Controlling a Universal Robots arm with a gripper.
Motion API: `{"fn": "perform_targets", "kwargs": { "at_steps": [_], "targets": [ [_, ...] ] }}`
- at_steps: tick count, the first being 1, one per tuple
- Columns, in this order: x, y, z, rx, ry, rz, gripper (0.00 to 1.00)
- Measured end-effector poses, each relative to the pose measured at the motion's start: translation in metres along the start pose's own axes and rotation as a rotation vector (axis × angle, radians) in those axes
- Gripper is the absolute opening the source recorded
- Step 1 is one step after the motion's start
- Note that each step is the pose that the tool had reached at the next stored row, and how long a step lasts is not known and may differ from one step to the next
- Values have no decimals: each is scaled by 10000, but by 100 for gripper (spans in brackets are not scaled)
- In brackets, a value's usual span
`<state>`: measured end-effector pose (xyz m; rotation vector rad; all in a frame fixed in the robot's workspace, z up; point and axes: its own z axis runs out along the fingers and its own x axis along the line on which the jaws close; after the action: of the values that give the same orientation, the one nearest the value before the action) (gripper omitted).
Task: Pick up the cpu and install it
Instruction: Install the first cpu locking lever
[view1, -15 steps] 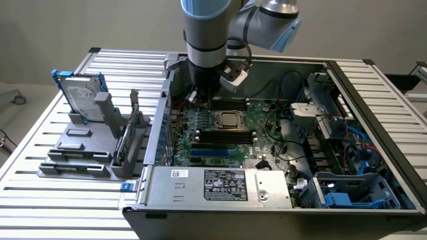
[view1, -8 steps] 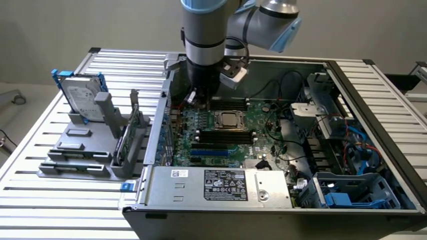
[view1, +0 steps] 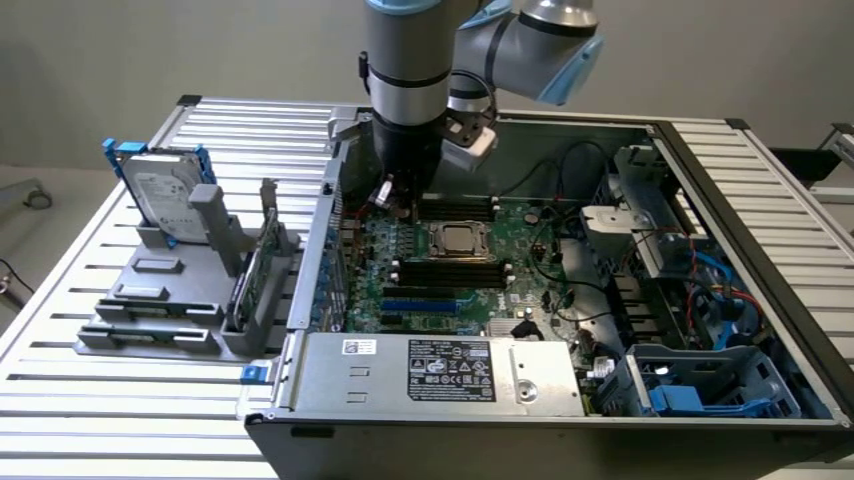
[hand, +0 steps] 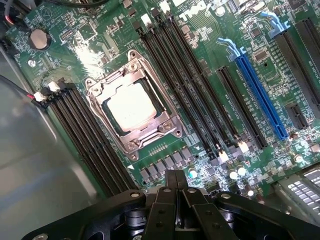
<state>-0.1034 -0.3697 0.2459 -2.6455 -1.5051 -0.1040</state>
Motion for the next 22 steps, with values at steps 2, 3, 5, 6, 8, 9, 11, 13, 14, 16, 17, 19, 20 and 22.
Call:
{"fn": "perform_targets", "kwargs": {
  "at_steps": [2, 3, 5, 6, 8, 9, 11, 13, 14, 16, 17, 19, 20, 22],
  "targets": [
    [2, -2, -1, -24, -70, -122, 11],
    [5, -3, -1, -34, -102, -184, 11],
    [15, -9, 0, -47, -149, -295, 11],
    [23, -14, 1, -49, -162, -335, 11],
    [45, -27, 4, -49, -176, -409, 11],
    [54, -33, 5, -46, -182, -456, 11],
    [70, -42, 8, -39, -196, -574, 11],
    [80, -48, 9, -28, -212, -738, 11],
    [84, -50, 10, -23, -221, -828, 11],
    [90, -53, 11, -10, -243, -1039, 11],
    [93, -55, 12, -3, -254, -1151, 11],
    [97, -58, 13, 12, -275, -1381, 11],
    [99, -59, 14, 19, -285, -1507, 11],
    [101, -60, 16, 36, -304, -1787, 11]
  ]
}}
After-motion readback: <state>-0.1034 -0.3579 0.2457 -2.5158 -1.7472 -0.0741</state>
